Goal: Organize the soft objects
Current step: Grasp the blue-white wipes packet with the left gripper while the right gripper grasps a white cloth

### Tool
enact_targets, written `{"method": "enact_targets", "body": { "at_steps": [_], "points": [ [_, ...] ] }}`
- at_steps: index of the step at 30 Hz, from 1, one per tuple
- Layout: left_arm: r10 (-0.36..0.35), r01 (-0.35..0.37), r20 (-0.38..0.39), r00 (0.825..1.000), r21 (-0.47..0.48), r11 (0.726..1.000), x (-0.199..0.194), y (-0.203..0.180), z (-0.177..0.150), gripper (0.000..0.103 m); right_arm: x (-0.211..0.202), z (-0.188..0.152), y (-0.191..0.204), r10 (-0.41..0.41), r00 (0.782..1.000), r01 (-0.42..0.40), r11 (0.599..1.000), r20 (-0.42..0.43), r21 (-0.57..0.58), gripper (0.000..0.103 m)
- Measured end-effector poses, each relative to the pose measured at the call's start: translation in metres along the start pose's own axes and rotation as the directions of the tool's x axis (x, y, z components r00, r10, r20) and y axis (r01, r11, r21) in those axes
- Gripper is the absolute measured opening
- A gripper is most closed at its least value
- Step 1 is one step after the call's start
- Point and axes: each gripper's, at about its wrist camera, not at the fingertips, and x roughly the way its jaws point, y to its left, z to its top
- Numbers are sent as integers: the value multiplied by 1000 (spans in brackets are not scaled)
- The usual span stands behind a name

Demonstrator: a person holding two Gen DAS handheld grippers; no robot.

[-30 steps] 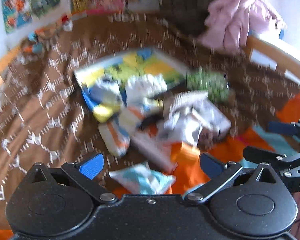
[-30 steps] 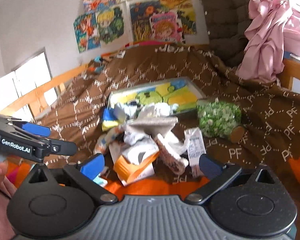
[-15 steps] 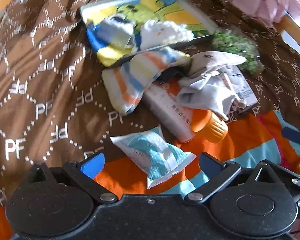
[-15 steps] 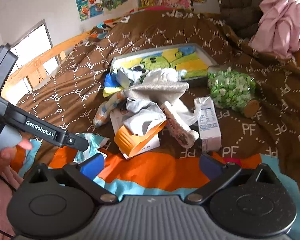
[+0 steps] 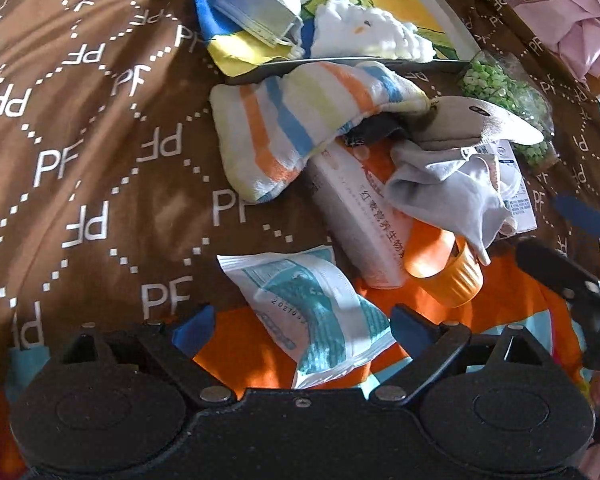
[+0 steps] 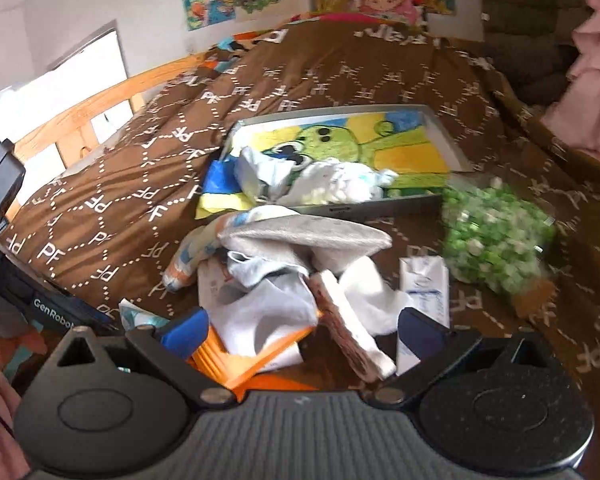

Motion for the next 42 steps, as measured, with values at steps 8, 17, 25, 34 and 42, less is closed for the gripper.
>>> {"method": "enact_targets", "body": {
  "at_steps": [8, 17, 25, 34, 42],
  "points": [
    [16, -18, 23, 1000, 54, 998, -1, -9, 0, 92, 12, 8, 2, -21, 999, 23, 997, 27, -74, 98],
    [-9, 9, -2, 1000, 77, 997, 3, -14, -3, 81, 23, 8, 6, 32, 999, -30, 997, 19, -70, 82],
    [-39, 40, -11, 999, 90, 995, 7, -15, -2, 66, 27, 6, 17, 87, 996, -87, 990, -4, -107, 74],
    [-24, 24, -5, 1000, 55, 998, 5, -8, -2, 54, 35, 0, 19, 70, 996, -76, 991, -54, -110, 60],
    [-25, 22, 34, 999, 90, 996, 0, -14, -4, 50, 33, -1, 23, 105, 992, -111, 987, -65, -114, 39]
  ]
}}
